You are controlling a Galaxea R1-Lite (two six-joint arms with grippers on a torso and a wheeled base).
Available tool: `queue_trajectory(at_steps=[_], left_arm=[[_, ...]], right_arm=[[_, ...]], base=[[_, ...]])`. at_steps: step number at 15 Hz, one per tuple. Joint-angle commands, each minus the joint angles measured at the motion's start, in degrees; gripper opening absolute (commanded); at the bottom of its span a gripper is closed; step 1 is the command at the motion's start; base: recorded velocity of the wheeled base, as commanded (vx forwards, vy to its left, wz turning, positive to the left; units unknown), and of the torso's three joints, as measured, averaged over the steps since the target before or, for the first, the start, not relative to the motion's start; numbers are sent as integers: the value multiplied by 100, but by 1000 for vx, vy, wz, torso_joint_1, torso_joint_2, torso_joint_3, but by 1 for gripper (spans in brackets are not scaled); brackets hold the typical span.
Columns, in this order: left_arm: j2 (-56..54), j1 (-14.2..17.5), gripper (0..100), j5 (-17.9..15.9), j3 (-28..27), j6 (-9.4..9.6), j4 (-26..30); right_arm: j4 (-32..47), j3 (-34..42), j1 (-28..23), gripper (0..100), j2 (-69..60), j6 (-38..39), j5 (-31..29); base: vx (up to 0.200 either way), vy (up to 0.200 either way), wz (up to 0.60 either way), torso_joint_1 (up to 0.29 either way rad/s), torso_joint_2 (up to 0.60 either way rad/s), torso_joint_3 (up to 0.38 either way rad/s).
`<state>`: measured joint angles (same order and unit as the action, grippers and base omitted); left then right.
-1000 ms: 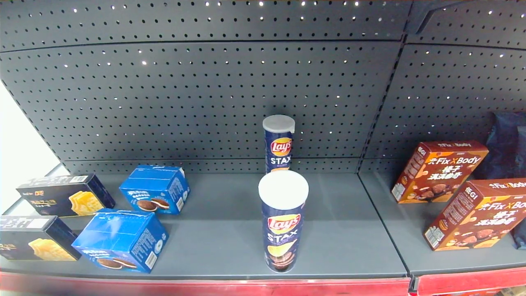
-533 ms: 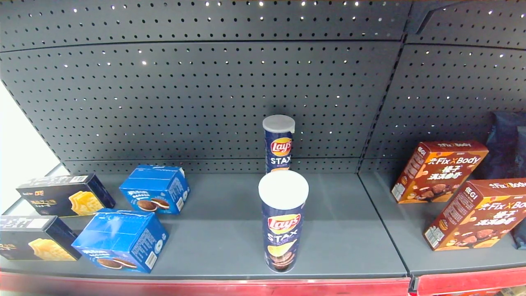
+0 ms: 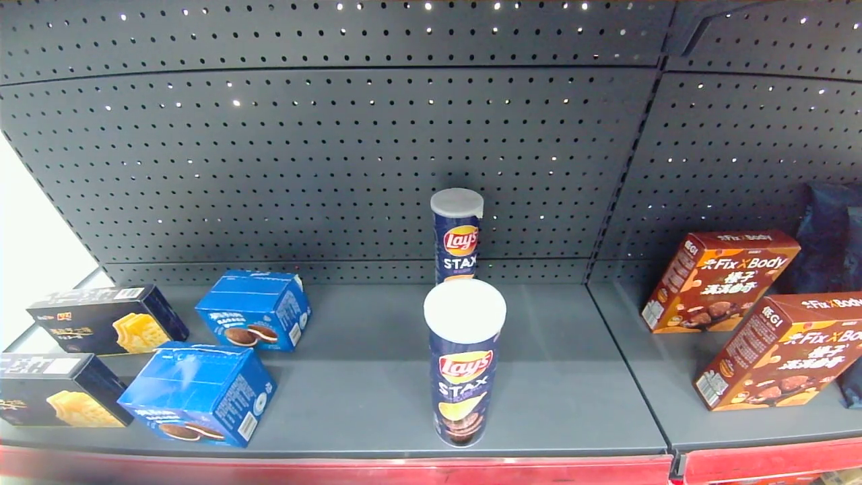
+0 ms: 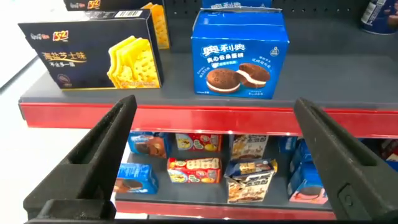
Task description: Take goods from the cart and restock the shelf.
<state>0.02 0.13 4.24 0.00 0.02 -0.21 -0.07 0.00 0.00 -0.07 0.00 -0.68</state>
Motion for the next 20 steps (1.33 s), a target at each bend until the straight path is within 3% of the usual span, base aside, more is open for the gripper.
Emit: queue_trajectory(at_steps=[1, 9, 11, 20], left_arm=[[-2, 4, 100, 6, 0, -2, -6], [-2, 4, 100, -108, 0, 24, -6], [-2, 4, 100, -284, 0, 235, 12], [-2, 4, 100, -345, 0, 191, 21]], right_arm=[[-1, 0, 0, 100, 7, 0, -2], [-1, 0, 0, 100, 7, -18, 16], [-1, 0, 0, 100, 7, -18, 16], [-1, 0, 0, 100, 7, -26, 24]], base=[[0, 0, 0, 0, 0, 0], [0, 0, 0, 0, 0, 0], [-200, 0, 0, 2, 5, 0], [-22, 0, 67, 2, 0, 1]])
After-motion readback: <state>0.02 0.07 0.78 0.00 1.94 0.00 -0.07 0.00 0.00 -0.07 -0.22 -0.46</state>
